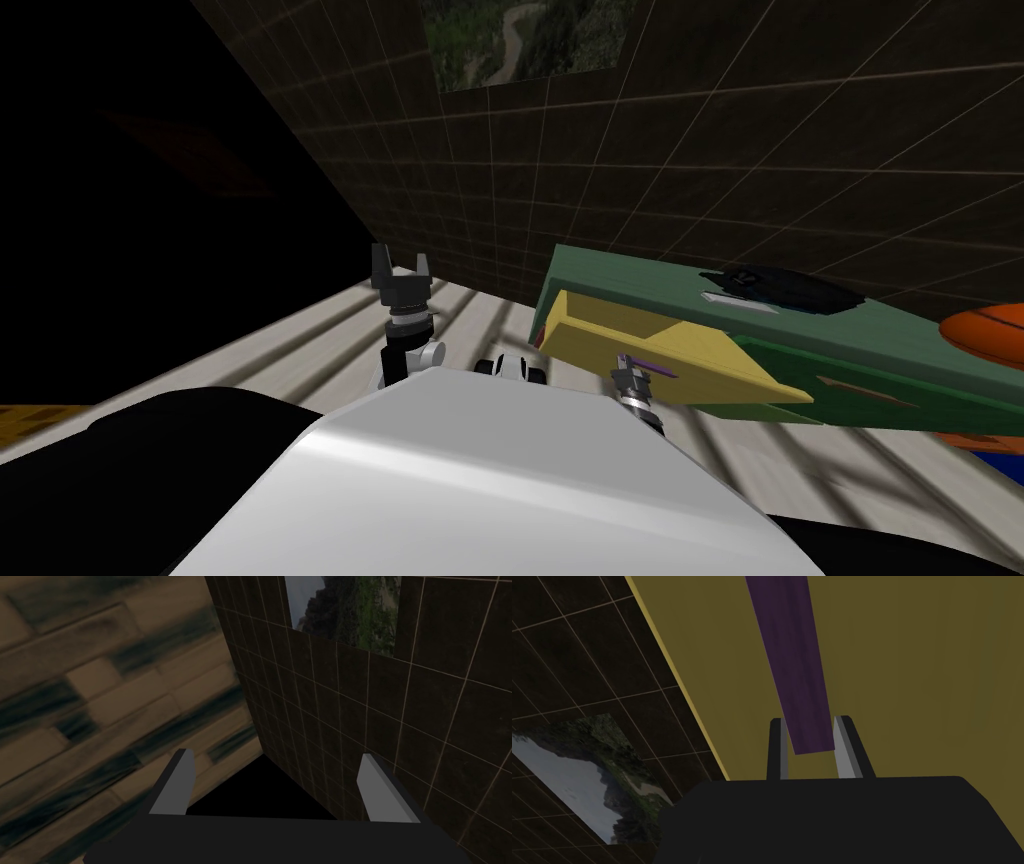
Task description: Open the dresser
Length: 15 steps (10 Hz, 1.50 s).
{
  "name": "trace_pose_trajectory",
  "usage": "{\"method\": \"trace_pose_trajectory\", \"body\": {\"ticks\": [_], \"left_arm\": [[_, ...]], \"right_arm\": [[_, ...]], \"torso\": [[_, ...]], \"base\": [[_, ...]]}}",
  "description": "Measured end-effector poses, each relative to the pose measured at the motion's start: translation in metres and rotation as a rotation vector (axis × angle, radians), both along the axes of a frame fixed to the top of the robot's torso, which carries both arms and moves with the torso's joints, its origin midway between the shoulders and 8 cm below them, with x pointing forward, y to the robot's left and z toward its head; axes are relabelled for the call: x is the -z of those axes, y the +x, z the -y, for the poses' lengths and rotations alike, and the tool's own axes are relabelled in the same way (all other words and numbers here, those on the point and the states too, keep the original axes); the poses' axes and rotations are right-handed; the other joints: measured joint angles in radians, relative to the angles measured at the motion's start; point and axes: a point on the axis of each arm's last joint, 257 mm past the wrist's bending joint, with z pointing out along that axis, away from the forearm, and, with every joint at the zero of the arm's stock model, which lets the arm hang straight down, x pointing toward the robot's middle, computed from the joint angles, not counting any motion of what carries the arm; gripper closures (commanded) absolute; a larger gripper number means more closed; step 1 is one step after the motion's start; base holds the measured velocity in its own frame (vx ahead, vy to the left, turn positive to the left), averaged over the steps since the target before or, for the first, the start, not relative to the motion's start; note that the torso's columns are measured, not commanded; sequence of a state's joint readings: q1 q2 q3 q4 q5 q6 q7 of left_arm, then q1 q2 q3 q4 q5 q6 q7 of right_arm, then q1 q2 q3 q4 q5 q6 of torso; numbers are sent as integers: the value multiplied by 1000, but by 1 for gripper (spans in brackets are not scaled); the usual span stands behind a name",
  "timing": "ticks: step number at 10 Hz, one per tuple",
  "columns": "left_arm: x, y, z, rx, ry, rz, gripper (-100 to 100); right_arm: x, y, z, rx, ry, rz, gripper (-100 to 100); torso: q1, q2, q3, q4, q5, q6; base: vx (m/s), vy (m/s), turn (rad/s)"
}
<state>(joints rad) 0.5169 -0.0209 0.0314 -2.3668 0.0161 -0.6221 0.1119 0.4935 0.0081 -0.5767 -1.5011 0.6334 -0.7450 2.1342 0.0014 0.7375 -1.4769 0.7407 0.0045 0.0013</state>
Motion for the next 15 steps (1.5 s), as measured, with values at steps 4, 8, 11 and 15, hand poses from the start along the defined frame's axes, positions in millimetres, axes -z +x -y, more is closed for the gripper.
{"method": "trace_pose_trajectory", "body": {"ticks": [4,8,11,15], "left_arm": [[0,0,0,0,0,0,0],[0,0,0,0,0,0,0],[0,0,0,0,0,0,0],[0,0,0,0,0,0,0]], "right_arm": [[-20,-2,26,11,0,-3,-100],[-40,-2,48,23,7,-9,-100],[-41,-6,54,35,18,-23,0],[-37,-8,54,41,23,-34,0]], "torso": [[-1,0,0,-3,-4,-1],[2,3,1,0,0,-1],[4,4,2,0,1,-1],[1,1,1,-2,-3,-1]], "base": [[-10,59,30],[-13,49,28],[-1,5,0],[0,0,0]]}}
